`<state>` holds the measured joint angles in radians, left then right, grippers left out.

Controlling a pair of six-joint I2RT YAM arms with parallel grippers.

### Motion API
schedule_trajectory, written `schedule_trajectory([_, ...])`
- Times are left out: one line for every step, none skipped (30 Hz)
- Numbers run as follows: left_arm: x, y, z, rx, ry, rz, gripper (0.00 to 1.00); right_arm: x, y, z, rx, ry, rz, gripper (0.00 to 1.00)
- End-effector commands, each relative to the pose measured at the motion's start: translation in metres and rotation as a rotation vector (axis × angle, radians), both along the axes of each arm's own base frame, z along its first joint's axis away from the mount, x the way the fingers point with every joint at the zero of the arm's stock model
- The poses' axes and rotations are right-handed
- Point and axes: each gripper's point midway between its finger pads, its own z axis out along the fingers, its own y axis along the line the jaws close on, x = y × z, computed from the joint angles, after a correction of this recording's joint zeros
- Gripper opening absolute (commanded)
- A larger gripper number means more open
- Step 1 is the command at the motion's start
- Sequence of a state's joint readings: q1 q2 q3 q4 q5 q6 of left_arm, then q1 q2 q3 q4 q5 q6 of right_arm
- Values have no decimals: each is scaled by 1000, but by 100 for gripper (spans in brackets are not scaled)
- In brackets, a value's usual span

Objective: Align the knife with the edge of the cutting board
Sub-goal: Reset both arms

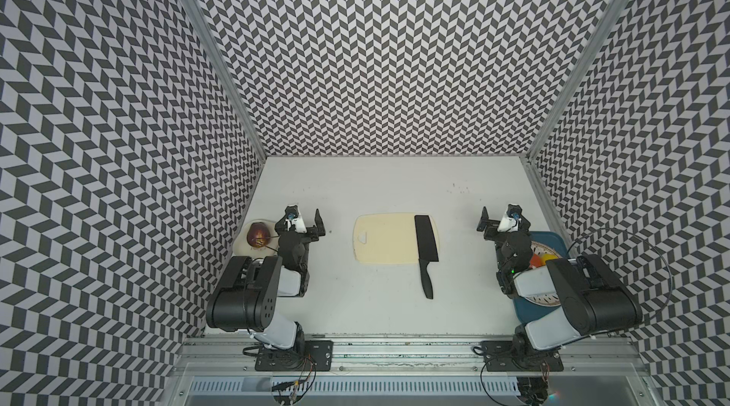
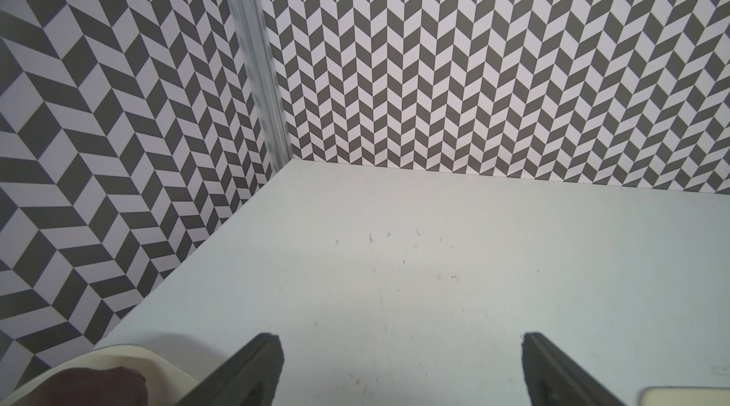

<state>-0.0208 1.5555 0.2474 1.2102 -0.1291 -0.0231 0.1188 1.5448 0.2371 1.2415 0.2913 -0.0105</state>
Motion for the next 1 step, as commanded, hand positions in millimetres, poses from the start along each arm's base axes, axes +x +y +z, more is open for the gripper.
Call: schedule_trajectory([5, -4, 12, 13, -36, -36, 100, 2, -2, 14, 16, -51, -5, 100])
